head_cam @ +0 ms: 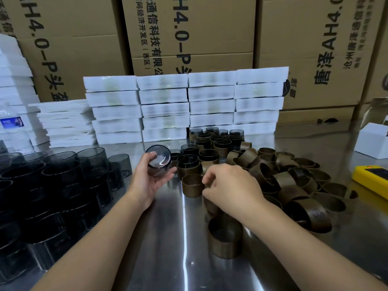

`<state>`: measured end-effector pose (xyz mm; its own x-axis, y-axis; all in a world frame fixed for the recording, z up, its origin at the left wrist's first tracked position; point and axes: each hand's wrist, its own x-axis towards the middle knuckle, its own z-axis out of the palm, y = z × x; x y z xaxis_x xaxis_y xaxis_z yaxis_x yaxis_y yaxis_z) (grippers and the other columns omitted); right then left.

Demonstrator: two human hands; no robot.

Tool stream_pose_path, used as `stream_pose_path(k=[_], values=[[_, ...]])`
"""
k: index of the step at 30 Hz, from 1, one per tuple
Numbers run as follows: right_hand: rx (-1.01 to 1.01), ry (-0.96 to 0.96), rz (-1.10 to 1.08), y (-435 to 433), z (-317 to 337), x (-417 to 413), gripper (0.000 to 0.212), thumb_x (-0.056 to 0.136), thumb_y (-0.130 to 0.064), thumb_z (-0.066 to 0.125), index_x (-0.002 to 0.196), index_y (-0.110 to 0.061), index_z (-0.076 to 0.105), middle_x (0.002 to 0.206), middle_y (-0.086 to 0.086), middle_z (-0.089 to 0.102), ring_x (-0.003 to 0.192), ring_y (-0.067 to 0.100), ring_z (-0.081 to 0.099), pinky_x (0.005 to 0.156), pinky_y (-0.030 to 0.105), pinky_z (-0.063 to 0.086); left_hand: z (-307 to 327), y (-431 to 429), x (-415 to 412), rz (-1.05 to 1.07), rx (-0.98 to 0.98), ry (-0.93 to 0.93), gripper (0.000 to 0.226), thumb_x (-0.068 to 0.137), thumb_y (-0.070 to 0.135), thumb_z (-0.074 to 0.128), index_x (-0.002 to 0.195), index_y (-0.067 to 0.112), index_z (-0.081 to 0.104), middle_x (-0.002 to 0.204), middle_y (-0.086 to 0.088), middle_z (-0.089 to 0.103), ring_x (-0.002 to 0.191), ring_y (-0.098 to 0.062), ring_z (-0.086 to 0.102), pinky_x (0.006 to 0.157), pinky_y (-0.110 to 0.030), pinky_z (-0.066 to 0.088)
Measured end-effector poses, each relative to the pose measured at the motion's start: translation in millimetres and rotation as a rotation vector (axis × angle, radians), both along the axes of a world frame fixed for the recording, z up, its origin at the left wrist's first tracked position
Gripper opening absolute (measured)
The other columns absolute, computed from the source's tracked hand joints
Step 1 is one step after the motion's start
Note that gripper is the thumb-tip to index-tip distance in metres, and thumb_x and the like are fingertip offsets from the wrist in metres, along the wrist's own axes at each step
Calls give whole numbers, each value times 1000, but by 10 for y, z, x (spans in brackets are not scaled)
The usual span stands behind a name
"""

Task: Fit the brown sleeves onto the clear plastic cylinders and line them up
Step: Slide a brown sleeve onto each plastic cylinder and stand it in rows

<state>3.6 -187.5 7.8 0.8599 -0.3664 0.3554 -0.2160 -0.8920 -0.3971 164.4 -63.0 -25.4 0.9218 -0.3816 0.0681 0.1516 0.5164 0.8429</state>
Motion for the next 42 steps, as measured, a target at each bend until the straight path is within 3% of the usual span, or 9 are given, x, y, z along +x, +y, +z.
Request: stream_pose_path(k=[5, 9, 15, 22, 28, 31, 35, 38, 42], values=[[66, -365, 86, 34, 38, -15, 19, 89, -23, 60, 105, -31, 57, 86, -12, 63, 83, 15, 60, 77, 34, 49, -16, -25, -79, -228, 67, -23, 20, 90, 30, 51, 95, 16, 64, 101, -22, 71, 80, -41, 71, 61, -33, 61], [72, -600, 168, 44, 33, -3, 20, 90, -14, 56, 110, -19, 56, 92, -12, 52, 75, 18, 62, 73, 39, 51, -7, -66, -125, -279, 91, -57, 27, 82, 32, 55, 103, 16, 62, 95, -18, 74, 78, -40, 72, 58, -31, 61], [98, -614, 177, -24, -38, 86, 14, 90, -18, 57, 101, -10, 60, 97, -5, 45, 86, 11, 50, 76, 20, 37, 49, -149, -239, -266, 81, -106, 44, 72, 37, 62, 110, 16, 62, 96, -14, 73, 75, -36, 73, 56, -30, 59], [57, -679, 223, -53, -88, 114, 16, 90, -20, 53, 90, -6, 61, 97, -3, 42, 83, 6, 44, 75, 15, 35, 77, -280, -384, -244, 62, -261, 78, 70, 50, 65, 130, 3, 52, 109, -19, 67, 97, -32, 70, 87, -39, 57], [-45, -686, 222, -48, -111, 115, 16, 86, -22, 61, 88, -6, 63, 106, -4, 37, 97, 11, 46, 81, 17, 35, 73, -317, -510, -324, 34, -309, 96, 61, 77, 66, 128, 9, 55, 115, -11, 69, 103, -20, 69, 77, -26, 56], [-65, -663, 229, -48, -121, 104, 13, 84, -18, 66, 86, -6, 63, 108, 1, 43, 99, 15, 49, 81, 21, 37, 43, -312, -502, -350, 38, -290, 74, 71, 54, 75, 126, 9, 56, 119, -12, 67, 101, -20, 69, 78, -29, 57], [-46, -591, 236, -45, -119, 94, 23, 83, -20, 65, 102, -9, 61, 117, 3, 43, 107, 17, 49, 88, 26, 42, -5, -331, -460, -295, 22, -254, 31, 74, 28, 68, 102, 17, 61, 94, -5, 73, 84, -15, 72, 68, -28, 58], [46, -585, 266, -35, -129, 93, 40, 83, -28, 60, 120, -17, 50, 117, -9, 34, 104, 5, 44, 90, 22, 40, -3, -323, -447, -274, -19, -242, 33, 73, 26, 68, 103, 16, 61, 92, -4, 73, 82, -14, 71, 66, -27, 57], [456, -563, 211, -53, -128, 177, 35, 87, -38, 58, 118, -32, 42, 120, -12, 41, 101, 0, 53, 92, 29, 48, -16, -321, -411, -242, -34, -226, 41, 72, 22, 68, 111, 14, 58, 103, -8, 70, 89, -18, 72, 70, -28, 57]])
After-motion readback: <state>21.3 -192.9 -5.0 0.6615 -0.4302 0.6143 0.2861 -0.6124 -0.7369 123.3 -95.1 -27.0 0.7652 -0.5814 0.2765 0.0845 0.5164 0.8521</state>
